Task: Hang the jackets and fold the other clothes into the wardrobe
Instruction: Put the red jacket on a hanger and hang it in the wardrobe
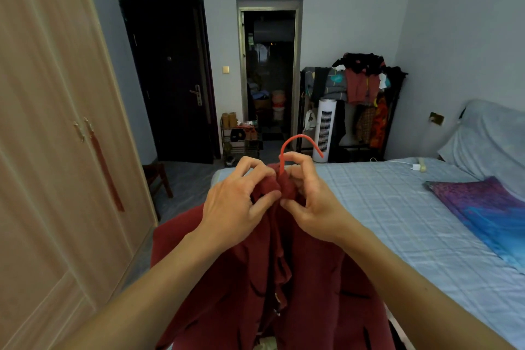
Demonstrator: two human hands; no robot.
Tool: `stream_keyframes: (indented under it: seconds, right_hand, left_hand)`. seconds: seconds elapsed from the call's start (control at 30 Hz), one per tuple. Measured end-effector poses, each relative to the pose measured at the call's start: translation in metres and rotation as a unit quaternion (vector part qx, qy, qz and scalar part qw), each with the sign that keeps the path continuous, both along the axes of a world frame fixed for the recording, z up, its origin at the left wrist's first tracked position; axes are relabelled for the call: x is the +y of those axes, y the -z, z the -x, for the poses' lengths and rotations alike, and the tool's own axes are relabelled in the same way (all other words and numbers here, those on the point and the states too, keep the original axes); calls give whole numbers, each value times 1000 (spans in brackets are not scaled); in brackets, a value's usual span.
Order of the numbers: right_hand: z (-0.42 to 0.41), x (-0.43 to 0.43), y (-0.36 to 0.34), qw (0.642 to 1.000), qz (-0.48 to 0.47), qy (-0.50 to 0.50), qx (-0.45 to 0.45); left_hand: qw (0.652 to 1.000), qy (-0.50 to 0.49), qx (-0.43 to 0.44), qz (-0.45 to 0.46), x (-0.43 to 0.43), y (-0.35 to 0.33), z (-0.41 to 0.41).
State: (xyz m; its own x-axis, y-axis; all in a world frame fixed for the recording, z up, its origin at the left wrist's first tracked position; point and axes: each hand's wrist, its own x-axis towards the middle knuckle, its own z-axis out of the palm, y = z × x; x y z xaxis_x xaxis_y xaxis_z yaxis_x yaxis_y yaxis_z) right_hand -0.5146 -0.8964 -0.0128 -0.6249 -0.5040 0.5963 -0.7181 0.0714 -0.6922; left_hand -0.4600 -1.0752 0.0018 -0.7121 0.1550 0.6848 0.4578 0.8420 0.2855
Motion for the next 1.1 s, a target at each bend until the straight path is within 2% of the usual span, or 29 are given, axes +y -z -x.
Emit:
stream_keyframes:
  seconds: [0.33,0.7,0.77,0.87,0.97,1.1]
  right_hand:
    - [3,4,3,999,14,36,5]
    - [-1,31,-10,988,-26,145,37]
    - [-1,46,-11,977,-43,196,68]
    - [-4,73,-3,941,-31,318,115]
    - [-10,91,16,911,-8,407,64]
    - [-13,91,58,903,-117,404,-94]
  left_hand:
    - [999,-30,-27,-13,3,6,2]
    - [992,-66,2,-109,-5,11,10]
    - [990,-61,9,-126,-9,10,12]
    - [987,-64,14,-144,-15,10,13]
    - [983,-72,19,-169,-19,9,15]
    - [978,-72,24,-192,-17,6,15]
